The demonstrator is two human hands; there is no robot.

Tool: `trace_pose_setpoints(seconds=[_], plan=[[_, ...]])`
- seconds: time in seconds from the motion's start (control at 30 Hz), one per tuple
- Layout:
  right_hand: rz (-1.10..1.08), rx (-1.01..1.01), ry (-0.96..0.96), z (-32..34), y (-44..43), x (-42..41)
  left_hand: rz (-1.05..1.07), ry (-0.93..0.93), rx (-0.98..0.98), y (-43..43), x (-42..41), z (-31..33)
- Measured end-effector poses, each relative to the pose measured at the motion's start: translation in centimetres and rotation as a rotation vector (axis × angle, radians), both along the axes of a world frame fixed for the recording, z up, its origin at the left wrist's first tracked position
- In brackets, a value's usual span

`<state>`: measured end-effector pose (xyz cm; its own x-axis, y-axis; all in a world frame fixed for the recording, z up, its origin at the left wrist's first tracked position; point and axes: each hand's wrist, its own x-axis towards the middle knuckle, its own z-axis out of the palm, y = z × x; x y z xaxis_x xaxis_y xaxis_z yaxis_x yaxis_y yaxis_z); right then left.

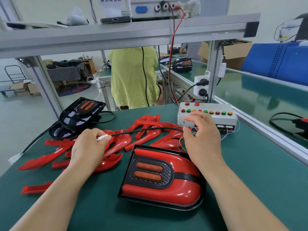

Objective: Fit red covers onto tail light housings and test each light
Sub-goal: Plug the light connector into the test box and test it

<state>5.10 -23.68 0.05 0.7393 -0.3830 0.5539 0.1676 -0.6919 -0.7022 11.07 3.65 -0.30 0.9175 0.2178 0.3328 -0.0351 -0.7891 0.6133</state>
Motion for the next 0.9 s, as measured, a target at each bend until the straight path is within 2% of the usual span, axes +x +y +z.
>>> trace_pose_setpoints(seconds=[0.17,0.3,0.43,0.53,0.63,0.83,0.9], plan=[[0.035,-0.02,-0.128,0.1,0.7,-0.4,-0.118,-0.187,-0.225,-2.0,-1.2,1.1],[0.096,-0.115,-0.275,0.1,1.7,-0.5,-0.204,-0.3,-0.41,-3.7,-1.9,1.6],[0.218,-0.249,-0.332,0.1,2.4,-0.4,-0.354,-0.295,-0.466,-5.0,-1.8,1.3],[0.264,-0.312,-0.266,0.1,2.4,-0.2,-0.518,-0.182,-0.438,-6.5,-1.3,1.1],[0.247,-0.329,-0.157,0.1,2.2,0.0,-0.672,-0.145,-0.311,-7.9,-0.7,1.6],[0.091,-0.373,0.089,0.4,0.4,0.4,-0.829,-0.009,-0.2,-11.2,0.4,3.1],[0.055,-0.378,0.118,0.4,-0.3,0.7,-0.856,0.042,-0.18,-12.1,0.8,3.4]])
